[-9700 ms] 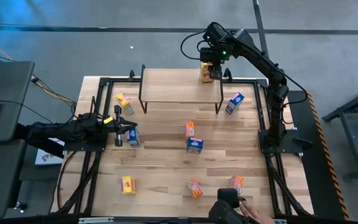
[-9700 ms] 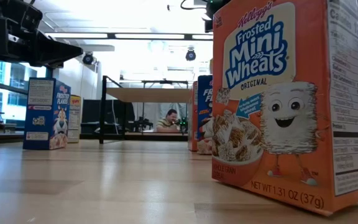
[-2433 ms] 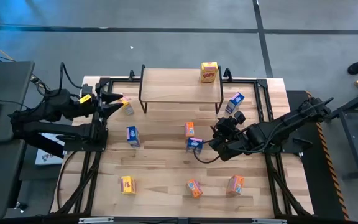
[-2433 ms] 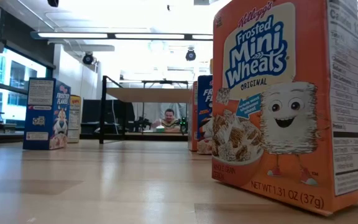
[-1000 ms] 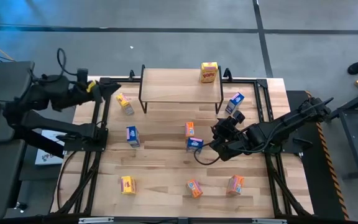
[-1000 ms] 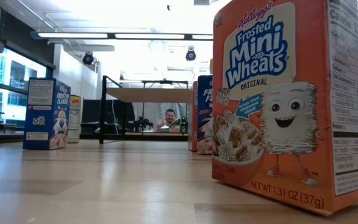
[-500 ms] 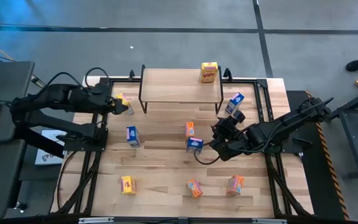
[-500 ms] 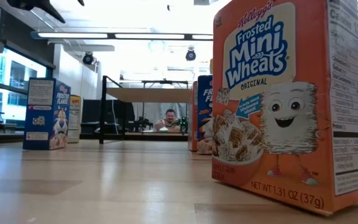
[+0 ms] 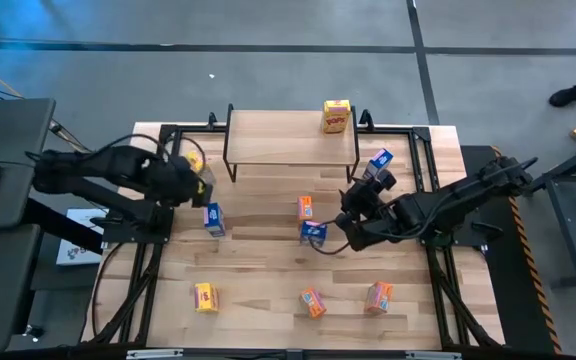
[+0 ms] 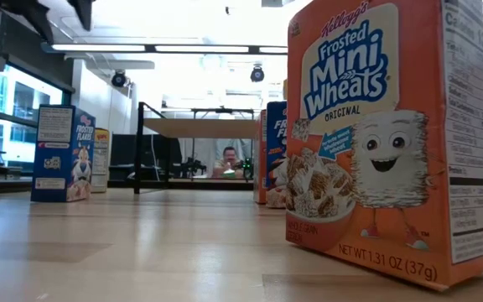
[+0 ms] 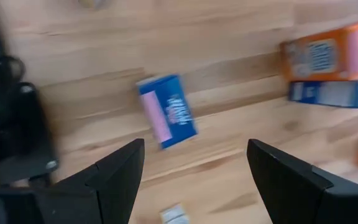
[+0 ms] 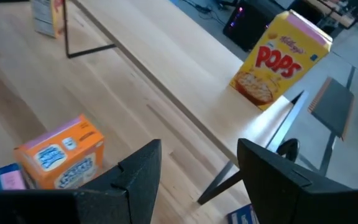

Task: Stack cereal on shelf
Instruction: Put the bottom left blue cereal box on the shelf

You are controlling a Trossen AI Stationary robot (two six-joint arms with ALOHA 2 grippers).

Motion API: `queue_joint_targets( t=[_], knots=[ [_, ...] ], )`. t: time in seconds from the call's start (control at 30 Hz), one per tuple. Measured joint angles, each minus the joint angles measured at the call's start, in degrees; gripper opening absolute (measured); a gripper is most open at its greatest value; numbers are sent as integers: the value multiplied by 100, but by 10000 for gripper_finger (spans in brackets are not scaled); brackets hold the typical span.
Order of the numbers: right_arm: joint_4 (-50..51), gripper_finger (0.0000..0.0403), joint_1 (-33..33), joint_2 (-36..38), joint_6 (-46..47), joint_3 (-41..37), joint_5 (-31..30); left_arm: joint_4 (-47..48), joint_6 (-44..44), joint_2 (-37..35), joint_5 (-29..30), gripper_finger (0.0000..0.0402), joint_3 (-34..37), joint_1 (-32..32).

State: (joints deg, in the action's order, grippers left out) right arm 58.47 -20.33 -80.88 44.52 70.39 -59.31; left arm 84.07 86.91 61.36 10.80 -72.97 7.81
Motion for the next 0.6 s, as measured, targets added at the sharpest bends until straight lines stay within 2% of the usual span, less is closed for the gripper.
queue_joint_targets(
  t=[0.2, 0.37, 0.6],
  knots=[
    [6, 204, 275, 0, -149, 0, 393, -5, -45, 455, 86, 275, 0, 185],
    [6, 204, 390, 0, -152, 0, 446, 0, -388, 817, 79, 275, 2, 260],
    [8, 204, 424, 0, -259, 0, 447, 548, -804, 721, 182, 275, 2, 165]
  ],
)
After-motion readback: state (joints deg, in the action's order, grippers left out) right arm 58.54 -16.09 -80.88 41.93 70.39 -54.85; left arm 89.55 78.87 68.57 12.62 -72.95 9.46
